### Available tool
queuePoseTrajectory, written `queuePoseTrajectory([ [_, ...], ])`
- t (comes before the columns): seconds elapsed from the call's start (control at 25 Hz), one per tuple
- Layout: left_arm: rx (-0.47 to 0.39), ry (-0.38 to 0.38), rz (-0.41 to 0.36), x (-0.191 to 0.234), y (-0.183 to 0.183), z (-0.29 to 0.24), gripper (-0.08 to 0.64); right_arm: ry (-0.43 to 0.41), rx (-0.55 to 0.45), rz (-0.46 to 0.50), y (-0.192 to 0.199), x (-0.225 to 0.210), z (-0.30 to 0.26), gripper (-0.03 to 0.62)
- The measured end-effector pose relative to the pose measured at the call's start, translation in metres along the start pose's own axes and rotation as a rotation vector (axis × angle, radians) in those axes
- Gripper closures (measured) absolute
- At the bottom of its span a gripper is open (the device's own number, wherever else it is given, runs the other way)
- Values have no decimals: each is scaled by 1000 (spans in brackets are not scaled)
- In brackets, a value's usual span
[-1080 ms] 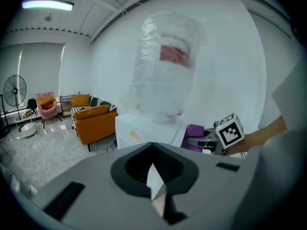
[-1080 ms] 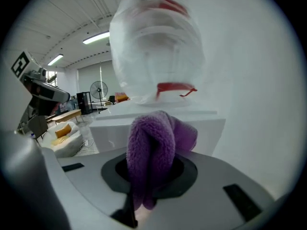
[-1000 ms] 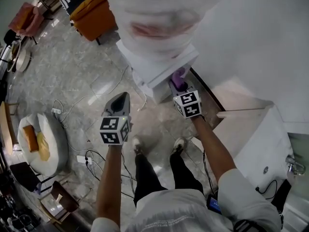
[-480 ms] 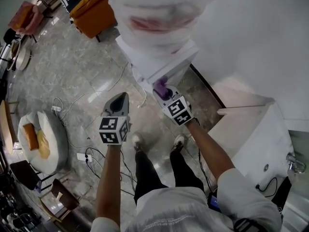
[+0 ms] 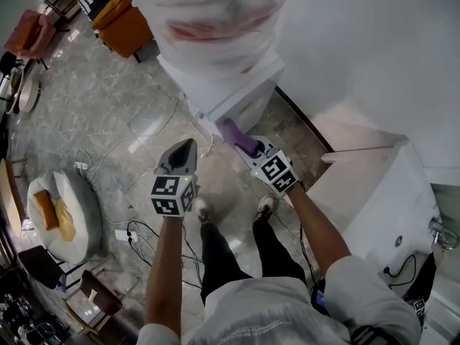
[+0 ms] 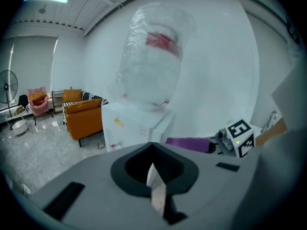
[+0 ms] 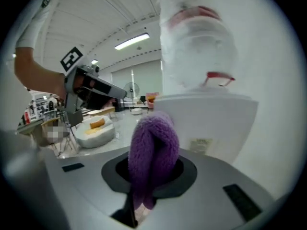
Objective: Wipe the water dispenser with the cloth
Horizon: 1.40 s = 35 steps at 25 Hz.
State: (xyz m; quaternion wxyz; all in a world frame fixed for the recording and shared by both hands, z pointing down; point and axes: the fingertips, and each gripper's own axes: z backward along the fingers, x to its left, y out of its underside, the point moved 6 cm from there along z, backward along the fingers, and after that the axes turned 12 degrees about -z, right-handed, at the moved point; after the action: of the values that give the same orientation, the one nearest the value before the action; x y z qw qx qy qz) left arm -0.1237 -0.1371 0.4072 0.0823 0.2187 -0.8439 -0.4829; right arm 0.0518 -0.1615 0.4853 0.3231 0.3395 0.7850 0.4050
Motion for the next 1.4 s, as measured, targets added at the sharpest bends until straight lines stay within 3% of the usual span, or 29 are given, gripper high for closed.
queuePoseTrajectory([
  [0.24, 39, 34, 15, -26, 22, -33, 548, 399, 1, -159, 50, -85, 29, 526],
  [0.4, 73, 43, 54, -41, 43, -59, 548, 539, 32, -262, 78, -133, 37, 526],
  [0.68, 136, 50, 79, -58, 93, -105, 548, 541, 95, -289, 136, -174, 11, 526],
  [0.88, 161, 20, 103, -57, 128, -142, 548, 537, 71, -323, 157, -202, -11, 526],
  [1.04, 175, 36, 109, -62, 147, -168, 548, 552, 42, -356, 160, -225, -32, 526],
  [1.24, 207, 62, 107, -63, 162, -188, 548, 589, 78, -363, 163, -258, -62, 526],
  [1.4, 207, 73, 98, -57, 161, -194, 548, 553, 79, -331, 152, -269, -82, 526],
])
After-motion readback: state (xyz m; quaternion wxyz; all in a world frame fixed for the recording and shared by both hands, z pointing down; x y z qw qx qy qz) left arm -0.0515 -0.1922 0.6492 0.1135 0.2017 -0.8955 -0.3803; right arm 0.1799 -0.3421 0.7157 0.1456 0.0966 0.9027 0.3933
